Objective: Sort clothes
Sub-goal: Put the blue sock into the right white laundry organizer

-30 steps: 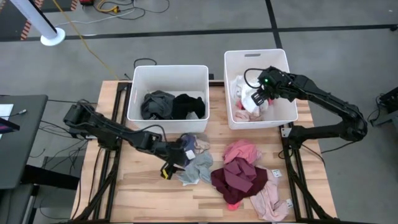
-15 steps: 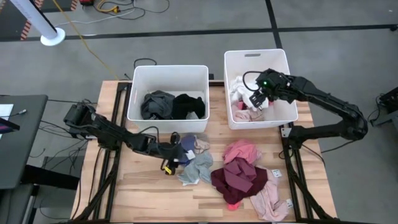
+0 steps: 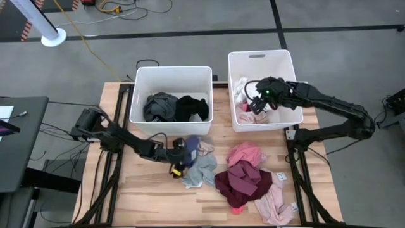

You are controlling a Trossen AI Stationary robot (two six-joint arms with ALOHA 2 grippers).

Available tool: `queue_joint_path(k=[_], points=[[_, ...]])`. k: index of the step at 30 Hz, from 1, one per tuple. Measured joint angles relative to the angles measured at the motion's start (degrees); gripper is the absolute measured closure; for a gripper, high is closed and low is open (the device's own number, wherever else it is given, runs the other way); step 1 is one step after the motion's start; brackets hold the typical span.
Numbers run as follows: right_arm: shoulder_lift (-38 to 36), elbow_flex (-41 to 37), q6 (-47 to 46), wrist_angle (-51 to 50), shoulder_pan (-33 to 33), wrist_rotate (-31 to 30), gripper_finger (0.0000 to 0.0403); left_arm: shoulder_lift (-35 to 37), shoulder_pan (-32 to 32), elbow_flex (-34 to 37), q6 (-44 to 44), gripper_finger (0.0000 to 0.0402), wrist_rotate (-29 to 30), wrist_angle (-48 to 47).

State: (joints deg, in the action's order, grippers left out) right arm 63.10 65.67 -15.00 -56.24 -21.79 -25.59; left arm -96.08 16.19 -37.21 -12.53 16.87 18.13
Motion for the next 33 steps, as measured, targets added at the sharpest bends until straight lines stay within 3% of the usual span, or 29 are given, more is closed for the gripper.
queue_joint_path(k=[4, 8, 18, 24, 33], points=[[0.0, 0.0, -0.1, 0.0, 2.4, -0.2, 0.0133, -1.1, 0.0, 0.0, -0.6, 0.0181, 2.8, 1.8], [0.0, 0.0, -0.3, 0.1, 4.8, -0.3, 0.0133, -1.2, 0.0, 0.0, -0.4, 0.0209, 3.8, 2.7], [0.0, 0.0, -2.1, 4.7, 13.7, -0.9, 0.0133, -1.2, 0.5, 0.0, 3.6, 0.0384, 3.8, 2.4], [0.0, 0.0, -1.1, 8.5, 20.5, -4.4, 0.0133, -1.0, 0.6, 0.0, 4.6, 0.0396, 3.8, 2.4], [0.0, 0.0, -1.2, 13.5, 29.7, -4.7, 0.0133, 2.2, 1.6, -2.1, 8.0, 0.0399, 4.5, 2.1]])
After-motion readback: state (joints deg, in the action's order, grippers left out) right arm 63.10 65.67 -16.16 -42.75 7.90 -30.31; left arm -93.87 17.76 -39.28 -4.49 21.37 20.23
